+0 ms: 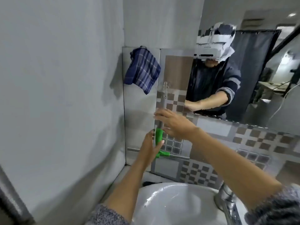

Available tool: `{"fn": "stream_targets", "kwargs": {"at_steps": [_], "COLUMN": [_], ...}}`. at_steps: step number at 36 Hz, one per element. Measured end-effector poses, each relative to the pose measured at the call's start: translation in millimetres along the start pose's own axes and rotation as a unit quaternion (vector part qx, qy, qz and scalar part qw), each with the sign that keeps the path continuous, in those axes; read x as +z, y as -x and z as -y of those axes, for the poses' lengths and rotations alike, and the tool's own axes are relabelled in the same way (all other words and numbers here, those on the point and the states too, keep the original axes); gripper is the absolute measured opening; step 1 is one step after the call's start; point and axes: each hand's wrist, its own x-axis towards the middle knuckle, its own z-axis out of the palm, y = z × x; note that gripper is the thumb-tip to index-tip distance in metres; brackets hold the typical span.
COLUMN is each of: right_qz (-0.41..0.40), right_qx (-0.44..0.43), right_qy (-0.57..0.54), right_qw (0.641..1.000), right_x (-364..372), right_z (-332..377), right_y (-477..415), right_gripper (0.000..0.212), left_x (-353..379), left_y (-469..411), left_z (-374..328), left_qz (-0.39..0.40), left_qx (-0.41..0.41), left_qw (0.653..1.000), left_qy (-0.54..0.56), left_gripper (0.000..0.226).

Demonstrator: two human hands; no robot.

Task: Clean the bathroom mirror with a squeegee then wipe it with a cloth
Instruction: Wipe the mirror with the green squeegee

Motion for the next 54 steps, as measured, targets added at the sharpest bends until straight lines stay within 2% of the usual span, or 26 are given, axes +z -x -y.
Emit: {"fn": "stream_targets", "kwargs": {"at_steps": [3, 8, 13, 23, 27, 30, 36, 39, 44, 51, 54], "right_qz": [0.023, -0.026, -0.052, -0.085, -0.125, -0.138, -0.099, -0.109, -0.127, -0.194, -0.198], "right_qx": [-0.005, -0.036, -0.058, -0.053, -0.044, -0.047, 0.001, 0.039, 0.097, 0.166, 0.200], "right_qy": [0.048, 0.132, 0.151, 0.148, 0.173, 0.190, 0.186, 0.182, 0.241, 0.263, 0.254], "right_qw": [0.999, 0.990, 0.985, 0.984, 0.976, 0.971, 0.978, 0.977, 0.957, 0.930, 0.925], "right_x": [7.0, 19.5, 16.0, -5.9, -34.8, -60.3, -104.4, -118.6, -130.7, -160.7, -181.3], "right_z": [-4.2, -11.8, -12.4, 5.3, 16.7, 20.3, 24.6, 26.3, 23.9, 5.2, -2.7], "right_y": [-2.8, -2.5, -2.3, 5.3, 23.3, 43.8, 90.7, 109.6, 130.9, 162.3, 165.4], "right_gripper": [0.053, 0.043, 0.044, 0.033, 0.034, 0.029, 0.023, 0.030, 0.041, 0.050, 0.044], "left_x": [5.3, 10.6, 5.1, -21.4, -33.8, -43.4, -53.8, -52.8, -45.0, -21.6, -12.2], "left_y": [-4.7, -8.0, -4.5, 19.3, 26.0, 27.6, 22.9, 20.3, 14.1, -4.1, -16.5], "left_z": [3.2, 6.0, 0.5, -25.7, -50.7, -71.1, -117.1, -142.6, -185.5, -237.4, -260.9], "left_qz": [0.005, -0.005, 0.012, 0.008, 0.029, 0.053, 0.072, 0.071, 0.079, 0.011, 0.006], "left_qx": [-0.023, -0.034, -0.038, -0.012, 0.003, 0.038, 0.143, 0.193, 0.289, 0.365, 0.397], "left_qw": [0.999, 0.998, 0.998, 1.000, 0.999, 0.995, 0.978, 0.969, 0.938, 0.908, 0.899], "left_qy": [0.027, 0.053, 0.056, 0.018, -0.018, -0.070, -0.137, -0.133, -0.173, -0.205, -0.185], "left_gripper": [0.034, 0.025, 0.028, 0.031, 0.041, 0.043, 0.037, 0.036, 0.034, 0.042, 0.041]}}
